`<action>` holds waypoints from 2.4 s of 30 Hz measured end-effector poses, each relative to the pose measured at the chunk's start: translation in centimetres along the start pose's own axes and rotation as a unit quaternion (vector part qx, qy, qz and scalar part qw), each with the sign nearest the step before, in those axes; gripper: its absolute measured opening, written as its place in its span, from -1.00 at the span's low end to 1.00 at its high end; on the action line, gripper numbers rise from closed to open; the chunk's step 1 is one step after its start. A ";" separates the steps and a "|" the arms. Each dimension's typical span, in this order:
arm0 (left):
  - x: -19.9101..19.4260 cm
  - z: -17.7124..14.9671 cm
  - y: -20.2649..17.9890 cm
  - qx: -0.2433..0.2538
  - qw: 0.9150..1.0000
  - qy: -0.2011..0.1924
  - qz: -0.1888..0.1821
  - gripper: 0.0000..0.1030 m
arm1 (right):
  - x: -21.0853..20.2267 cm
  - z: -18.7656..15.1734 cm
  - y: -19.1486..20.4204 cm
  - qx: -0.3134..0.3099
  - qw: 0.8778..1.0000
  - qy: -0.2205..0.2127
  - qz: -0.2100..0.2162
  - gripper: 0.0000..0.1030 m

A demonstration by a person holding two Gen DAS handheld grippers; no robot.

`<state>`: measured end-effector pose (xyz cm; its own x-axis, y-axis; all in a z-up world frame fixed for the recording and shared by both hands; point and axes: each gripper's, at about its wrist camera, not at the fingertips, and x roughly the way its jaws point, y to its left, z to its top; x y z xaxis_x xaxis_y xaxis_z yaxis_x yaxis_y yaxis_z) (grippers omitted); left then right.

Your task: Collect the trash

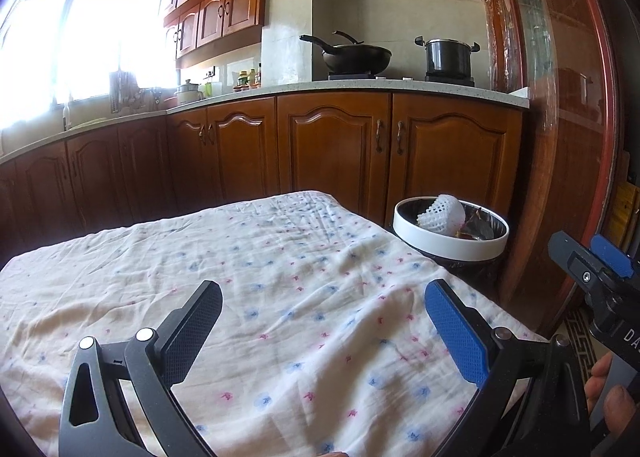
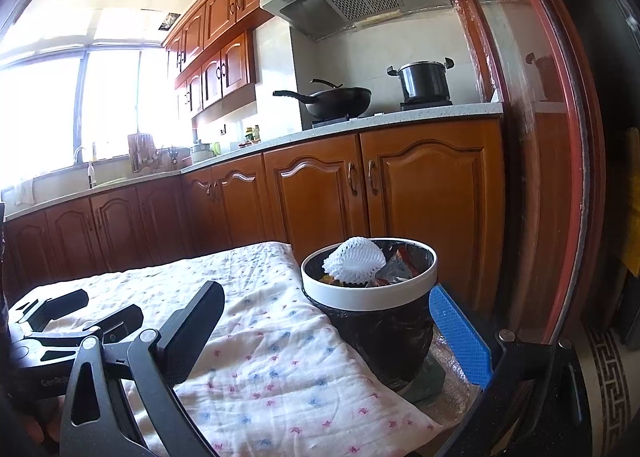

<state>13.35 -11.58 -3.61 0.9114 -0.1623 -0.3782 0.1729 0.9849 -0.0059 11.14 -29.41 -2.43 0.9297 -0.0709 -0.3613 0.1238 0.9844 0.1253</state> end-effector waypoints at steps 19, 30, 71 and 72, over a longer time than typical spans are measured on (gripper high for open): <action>0.1 -0.2 0.6 0.009 1.000 -0.001 -0.006 0.98 | 0.5 -0.5 -0.1 0.014 1.000 0.011 0.012 1.00; 0.3 -0.2 0.8 0.009 1.000 0.000 -0.008 0.98 | 0.5 -0.5 -0.1 0.016 1.000 0.011 0.013 1.00; 0.5 -0.3 1.2 0.012 1.000 0.000 -0.011 0.98 | 0.5 -0.4 0.7 0.018 1.000 0.012 0.017 1.00; 0.5 -0.3 1.2 0.012 1.000 -0.001 -0.010 0.98 | 0.5 -0.4 0.6 0.018 1.000 0.012 0.018 1.00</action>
<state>13.89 -10.47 -4.07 0.9081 -0.1827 -0.3768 0.2006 0.9796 0.0084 11.55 -28.77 -2.88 0.9253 -0.0319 -0.3780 0.1039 0.9797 0.1717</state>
